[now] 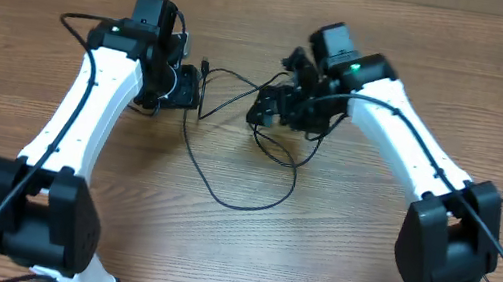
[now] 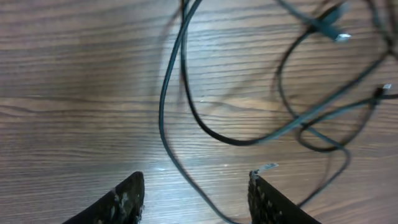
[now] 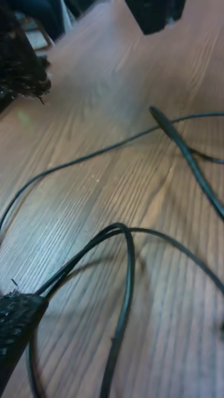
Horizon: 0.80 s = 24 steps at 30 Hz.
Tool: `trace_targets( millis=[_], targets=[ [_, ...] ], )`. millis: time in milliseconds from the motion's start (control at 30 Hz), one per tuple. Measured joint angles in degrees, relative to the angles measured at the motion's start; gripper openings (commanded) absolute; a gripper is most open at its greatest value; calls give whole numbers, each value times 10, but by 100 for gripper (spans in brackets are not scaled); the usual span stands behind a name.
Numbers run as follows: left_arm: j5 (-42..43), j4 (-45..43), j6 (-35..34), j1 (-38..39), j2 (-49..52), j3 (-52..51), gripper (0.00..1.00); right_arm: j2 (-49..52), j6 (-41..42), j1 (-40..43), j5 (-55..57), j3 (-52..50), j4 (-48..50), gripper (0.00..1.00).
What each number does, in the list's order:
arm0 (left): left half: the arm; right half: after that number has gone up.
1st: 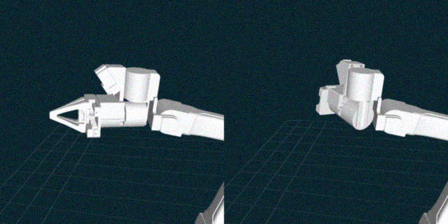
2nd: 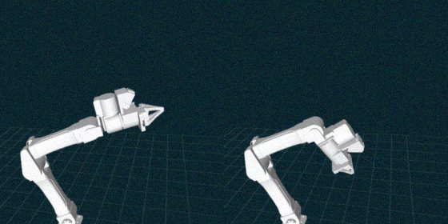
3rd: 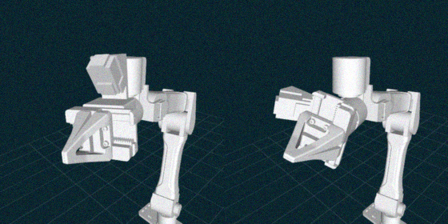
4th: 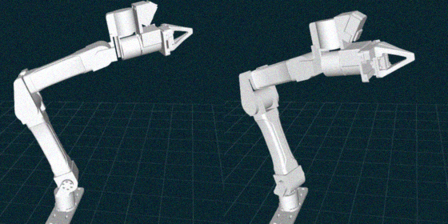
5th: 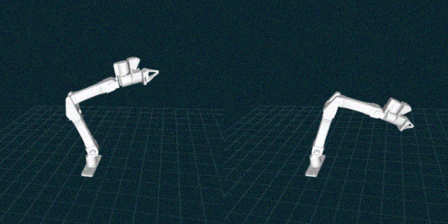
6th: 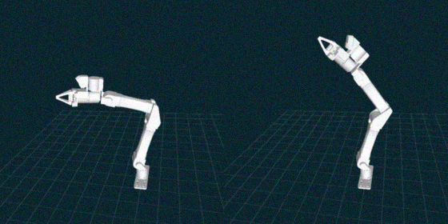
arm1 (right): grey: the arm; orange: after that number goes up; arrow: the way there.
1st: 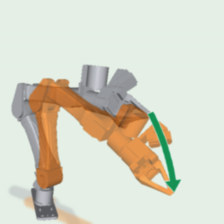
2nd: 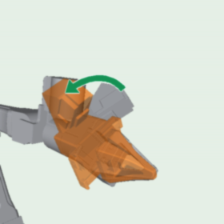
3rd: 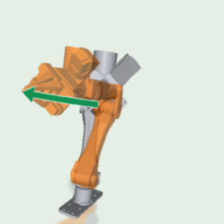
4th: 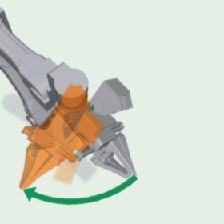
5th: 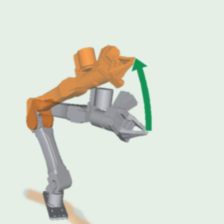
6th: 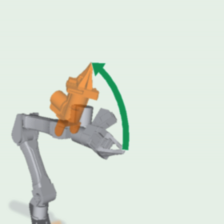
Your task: Untangle cables
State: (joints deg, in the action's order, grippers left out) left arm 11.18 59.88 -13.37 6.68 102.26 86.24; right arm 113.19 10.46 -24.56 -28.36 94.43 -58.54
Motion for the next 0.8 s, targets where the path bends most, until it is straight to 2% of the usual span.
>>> trace_targets(
  millis=[167, 333, 667, 800],
  targets=[
    [-3, 7, 0, 0, 30, 0, 52, 2, 87, -26, 97, -2, 6, 97],
    [-3, 8, 0, 0, 40, 0, 54, 26, 122, -32, 134, -2, 29, 93],
    [-4, 15, 0, 0, 45, 0, 55, 83, 227, -40, 145, -7, 155, 93],
    [-5, 15, 0, 0, 46, 0, 55, 83, 254, -40, 97, -7, 192, 93]
  ],
)
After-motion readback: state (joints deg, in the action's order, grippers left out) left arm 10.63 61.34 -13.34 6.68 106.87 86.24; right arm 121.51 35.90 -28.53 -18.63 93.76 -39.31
